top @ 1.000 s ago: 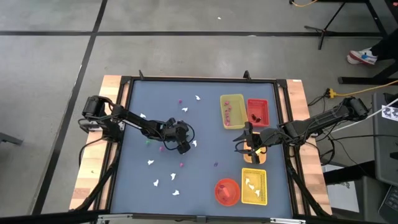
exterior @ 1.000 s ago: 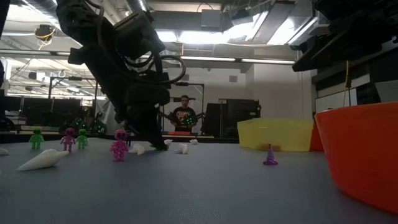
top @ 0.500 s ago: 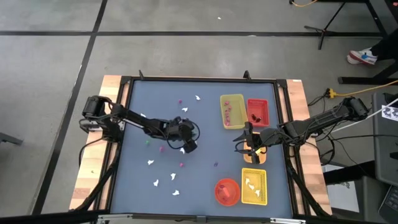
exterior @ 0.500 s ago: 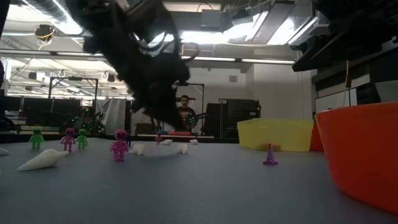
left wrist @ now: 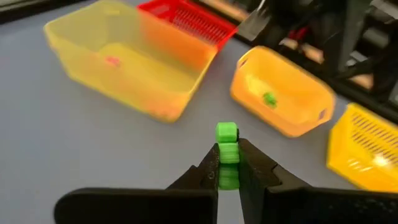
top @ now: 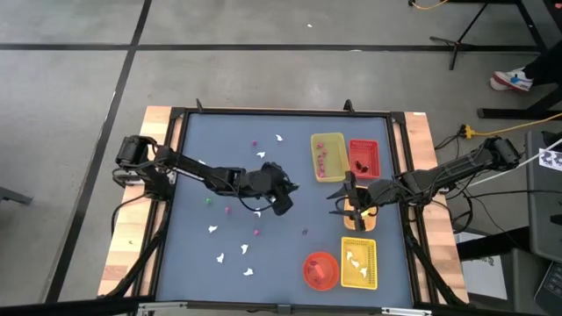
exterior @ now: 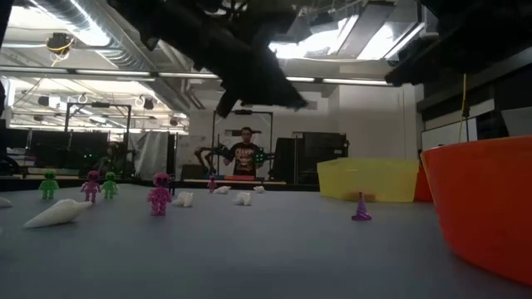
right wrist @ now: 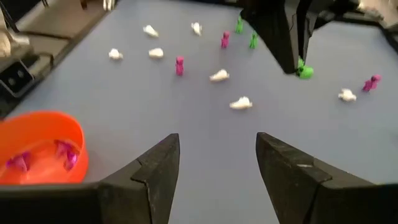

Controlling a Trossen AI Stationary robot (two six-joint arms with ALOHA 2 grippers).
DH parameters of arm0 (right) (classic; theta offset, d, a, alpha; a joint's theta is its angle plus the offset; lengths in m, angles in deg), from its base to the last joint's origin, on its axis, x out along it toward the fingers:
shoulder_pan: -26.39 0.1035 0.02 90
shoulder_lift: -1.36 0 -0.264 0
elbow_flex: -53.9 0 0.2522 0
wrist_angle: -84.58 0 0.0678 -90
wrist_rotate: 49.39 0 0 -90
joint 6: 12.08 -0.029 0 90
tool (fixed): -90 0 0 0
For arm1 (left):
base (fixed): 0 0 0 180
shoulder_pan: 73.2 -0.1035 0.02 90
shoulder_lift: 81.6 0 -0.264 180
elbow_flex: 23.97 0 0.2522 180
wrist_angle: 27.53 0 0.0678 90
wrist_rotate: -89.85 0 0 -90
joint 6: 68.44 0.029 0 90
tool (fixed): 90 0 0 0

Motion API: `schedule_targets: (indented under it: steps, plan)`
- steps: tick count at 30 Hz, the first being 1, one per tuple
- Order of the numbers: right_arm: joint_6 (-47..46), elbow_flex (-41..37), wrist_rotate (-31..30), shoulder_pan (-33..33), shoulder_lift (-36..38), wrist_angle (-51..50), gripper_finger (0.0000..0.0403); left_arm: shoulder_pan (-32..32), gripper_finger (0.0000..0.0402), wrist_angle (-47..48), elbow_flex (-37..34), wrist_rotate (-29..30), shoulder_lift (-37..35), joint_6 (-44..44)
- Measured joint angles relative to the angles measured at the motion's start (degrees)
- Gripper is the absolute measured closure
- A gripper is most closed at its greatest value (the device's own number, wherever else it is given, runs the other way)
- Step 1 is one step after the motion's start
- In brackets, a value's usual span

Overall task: Sort Halloween decoration
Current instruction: Put the green skeleton toy into the middle yellow bin

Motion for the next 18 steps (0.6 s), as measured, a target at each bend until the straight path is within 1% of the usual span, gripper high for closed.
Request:
schedule_targets:
  steps: [5, 8, 12, 18]
  plan:
    - [3.4, 0.0, -0.1, 0.0, 0.0, 5.3, 0.0191, 1.2, 0.0386, -5.7, 0.0, 0.0, 0.0, 0.0]
    - [7.2, 0.0, -1.7, 0.0, 0.0, 8.0, 0.0191, 1.8, 0.0386, -7.9, 0.0, 0.0, 0.0, 0.0]
    - [16.5, 0.0, -3.2, 0.0, -1.4, 13.0, 0.0191, 2.4, 0.0386, -9.8, 0.0, -0.1, 0.0, 0.0]
    - [31.7, 0.0, -2.1, 0.0, -6.5, 22.0, 0.0191, 2.4, 0.0386, -10.2, 0.0, -4.9, 0.0, -2.3]
